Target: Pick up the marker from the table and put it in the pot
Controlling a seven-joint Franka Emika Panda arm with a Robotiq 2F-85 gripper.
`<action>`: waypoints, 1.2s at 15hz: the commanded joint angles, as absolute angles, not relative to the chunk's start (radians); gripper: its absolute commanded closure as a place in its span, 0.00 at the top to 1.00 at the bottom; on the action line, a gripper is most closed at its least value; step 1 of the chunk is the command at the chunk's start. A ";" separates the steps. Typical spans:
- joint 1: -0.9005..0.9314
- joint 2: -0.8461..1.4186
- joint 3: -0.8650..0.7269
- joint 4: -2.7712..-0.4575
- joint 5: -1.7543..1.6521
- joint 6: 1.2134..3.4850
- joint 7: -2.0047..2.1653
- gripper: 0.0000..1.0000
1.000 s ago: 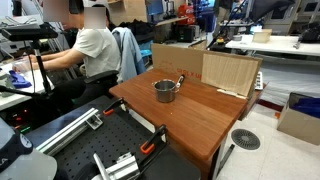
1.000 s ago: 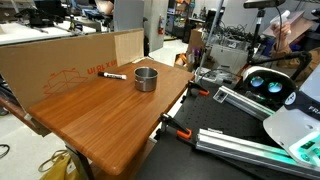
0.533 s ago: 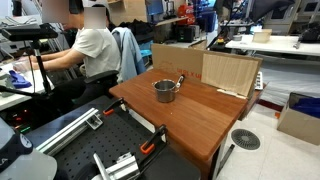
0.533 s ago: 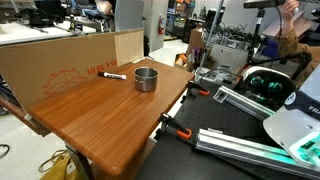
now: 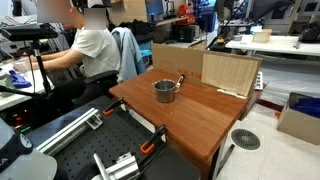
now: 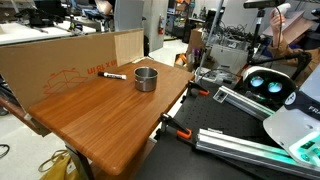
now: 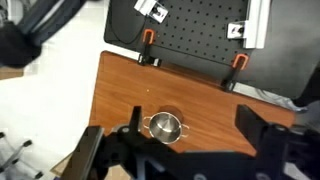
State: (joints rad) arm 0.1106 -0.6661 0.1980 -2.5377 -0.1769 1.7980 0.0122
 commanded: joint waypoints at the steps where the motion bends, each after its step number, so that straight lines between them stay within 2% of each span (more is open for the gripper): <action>1: 0.102 -0.687 0.157 -2.617 -0.237 1.949 0.034 1.00; 8: 0.006 -0.646 0.056 -2.761 -0.354 2.399 -0.004 1.00; 15: 0.009 -0.360 -0.068 -2.693 -0.259 2.658 -0.154 1.00; 18: 0.040 -0.215 -0.102 -2.618 -0.153 2.693 -0.243 1.00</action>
State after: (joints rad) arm -0.0020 -0.3430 -0.0642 -2.6970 -0.2504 2.6581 -0.1486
